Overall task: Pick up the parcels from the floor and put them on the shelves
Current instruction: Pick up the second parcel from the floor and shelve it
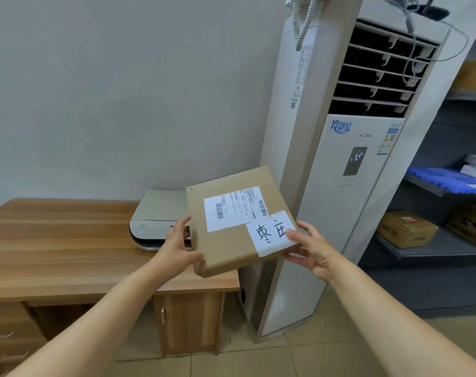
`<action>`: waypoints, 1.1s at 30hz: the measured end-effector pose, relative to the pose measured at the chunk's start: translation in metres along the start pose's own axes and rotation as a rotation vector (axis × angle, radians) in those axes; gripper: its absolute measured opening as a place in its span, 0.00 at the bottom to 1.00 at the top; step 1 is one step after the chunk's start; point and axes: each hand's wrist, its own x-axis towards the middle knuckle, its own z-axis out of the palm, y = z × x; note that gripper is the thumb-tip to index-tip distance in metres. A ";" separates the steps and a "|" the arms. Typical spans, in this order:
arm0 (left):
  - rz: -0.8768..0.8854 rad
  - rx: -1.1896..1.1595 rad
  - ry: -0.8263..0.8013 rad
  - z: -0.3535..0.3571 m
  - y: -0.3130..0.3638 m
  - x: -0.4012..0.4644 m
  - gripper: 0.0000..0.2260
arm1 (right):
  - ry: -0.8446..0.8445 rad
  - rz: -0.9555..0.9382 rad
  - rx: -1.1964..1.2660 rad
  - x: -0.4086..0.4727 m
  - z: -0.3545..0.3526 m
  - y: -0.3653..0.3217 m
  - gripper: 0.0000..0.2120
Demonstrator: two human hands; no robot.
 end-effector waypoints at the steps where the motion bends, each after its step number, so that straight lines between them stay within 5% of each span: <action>1: 0.011 0.079 0.038 0.000 -0.001 0.002 0.42 | -0.005 -0.022 0.031 -0.002 -0.001 -0.006 0.31; 8: 0.081 0.491 0.220 -0.011 0.005 0.018 0.48 | -0.085 -0.136 -0.029 -0.010 -0.013 -0.043 0.29; 14: -0.017 -0.002 -0.139 -0.019 0.009 0.011 0.40 | -0.118 -0.179 -0.007 -0.008 -0.029 -0.064 0.29; 18: -0.014 -0.065 -0.270 -0.016 0.014 0.003 0.44 | -0.157 -0.208 0.011 -0.002 -0.039 -0.074 0.33; 25: -0.010 -0.202 -0.215 -0.004 0.028 -0.005 0.42 | -0.163 -0.250 0.080 0.010 -0.047 -0.082 0.35; 33: -0.076 -0.346 -0.017 0.010 0.033 -0.004 0.53 | -0.066 -0.351 0.095 0.027 -0.031 -0.067 0.41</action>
